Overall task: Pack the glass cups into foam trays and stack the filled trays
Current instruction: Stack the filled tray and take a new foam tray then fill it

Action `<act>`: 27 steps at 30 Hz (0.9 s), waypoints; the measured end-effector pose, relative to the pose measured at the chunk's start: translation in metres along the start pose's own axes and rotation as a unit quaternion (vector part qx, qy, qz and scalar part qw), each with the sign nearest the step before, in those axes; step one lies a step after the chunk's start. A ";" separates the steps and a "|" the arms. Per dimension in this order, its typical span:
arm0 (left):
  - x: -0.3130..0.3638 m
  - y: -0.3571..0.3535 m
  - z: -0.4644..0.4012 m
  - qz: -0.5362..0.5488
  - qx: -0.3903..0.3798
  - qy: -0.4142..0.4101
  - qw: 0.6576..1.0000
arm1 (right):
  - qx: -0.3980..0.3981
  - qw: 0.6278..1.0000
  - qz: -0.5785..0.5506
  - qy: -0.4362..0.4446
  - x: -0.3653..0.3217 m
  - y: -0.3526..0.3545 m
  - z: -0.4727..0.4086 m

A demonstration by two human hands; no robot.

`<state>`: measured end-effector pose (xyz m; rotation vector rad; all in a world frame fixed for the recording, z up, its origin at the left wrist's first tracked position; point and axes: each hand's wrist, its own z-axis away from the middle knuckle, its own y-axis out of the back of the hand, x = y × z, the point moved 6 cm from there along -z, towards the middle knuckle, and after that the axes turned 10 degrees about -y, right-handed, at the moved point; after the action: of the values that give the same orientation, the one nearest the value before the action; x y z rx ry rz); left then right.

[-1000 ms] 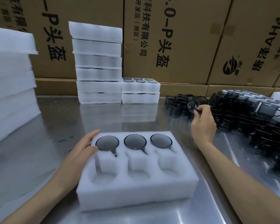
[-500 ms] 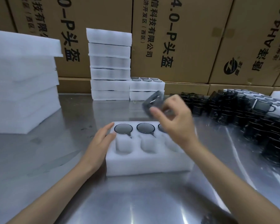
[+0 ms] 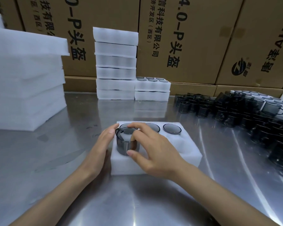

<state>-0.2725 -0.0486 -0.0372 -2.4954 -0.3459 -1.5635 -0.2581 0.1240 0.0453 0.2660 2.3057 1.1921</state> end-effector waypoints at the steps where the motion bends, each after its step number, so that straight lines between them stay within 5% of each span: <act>1: -0.001 0.002 0.000 -0.006 0.014 0.016 1.000 | 0.006 1.000 0.003 0.000 0.000 0.000 0.000; 8: 0.062 -0.012 0.032 -0.204 -0.016 -0.155 0.966 | 0.011 1.000 0.013 -0.017 0.005 0.003 0.002; 17: 0.117 -0.036 0.070 -0.479 -0.124 -0.400 0.772 | -0.013 0.999 0.046 -0.016 0.007 0.000 0.003; 27: 0.119 -0.031 0.071 -0.476 -0.118 -0.408 0.770 | 0.092 0.992 0.085 -0.012 -0.001 0.003 0.008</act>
<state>-0.1706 0.0127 0.0398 -3.2892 -1.8650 -0.4766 -0.2533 0.1314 0.0445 0.5508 2.4145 1.0477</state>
